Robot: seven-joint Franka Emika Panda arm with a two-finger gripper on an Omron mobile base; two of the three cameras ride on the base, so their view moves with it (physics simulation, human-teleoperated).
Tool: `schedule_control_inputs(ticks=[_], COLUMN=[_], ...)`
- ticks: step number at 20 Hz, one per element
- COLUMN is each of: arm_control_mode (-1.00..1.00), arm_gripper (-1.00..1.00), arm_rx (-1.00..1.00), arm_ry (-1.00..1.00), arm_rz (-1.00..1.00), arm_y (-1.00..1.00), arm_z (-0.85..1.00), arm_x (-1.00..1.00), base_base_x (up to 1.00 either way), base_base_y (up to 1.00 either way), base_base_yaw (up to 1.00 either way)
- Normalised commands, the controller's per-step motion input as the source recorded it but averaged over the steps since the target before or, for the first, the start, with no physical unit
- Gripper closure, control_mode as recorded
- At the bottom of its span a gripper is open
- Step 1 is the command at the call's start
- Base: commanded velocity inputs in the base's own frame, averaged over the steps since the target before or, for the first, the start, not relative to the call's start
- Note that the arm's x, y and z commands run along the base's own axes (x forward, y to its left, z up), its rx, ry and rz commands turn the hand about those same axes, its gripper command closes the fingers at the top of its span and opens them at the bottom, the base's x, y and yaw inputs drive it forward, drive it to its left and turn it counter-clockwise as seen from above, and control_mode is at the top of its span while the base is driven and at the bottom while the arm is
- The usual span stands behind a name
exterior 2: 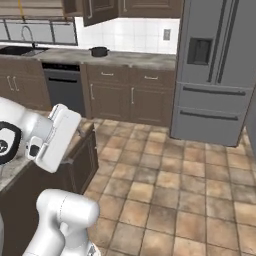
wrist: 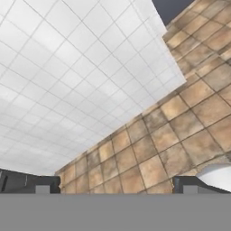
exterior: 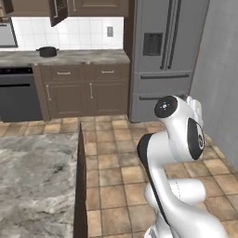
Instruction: Pick the kettle from the cabinet and place it on a stove burner. Then pick the pot from the counter and place it on another stove burner. Finally, turn both burners on.
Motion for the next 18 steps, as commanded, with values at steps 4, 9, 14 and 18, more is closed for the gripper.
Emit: schedule_control_inputs(ticks=[4, 9, 14, 18], arm_control_mode=[1.00, 1.00, 1.00, 1.00], arm_gripper=[-1.00, -1.00, -1.00, -1.00], arm_rx=[0.00, 0.00, 0.00, 0.00], arm_ry=[0.00, 0.00, 0.00, 0.00], arm_rz=[0.00, 0.00, 0.00, 0.00], arm_y=[0.00, 0.00, 0.00, 0.00], arm_z=[0.00, 0.00, 0.00, 0.00], arm_x=[0.00, 0.00, 0.00, 0.00], base_base_x=[0.83, 0.84, 0.74, 0.74], base_base_y=[-0.23, -0.31, -0.31, -0.25], base_base_yaw=[0.19, 0.19, 0.22, 0.24])
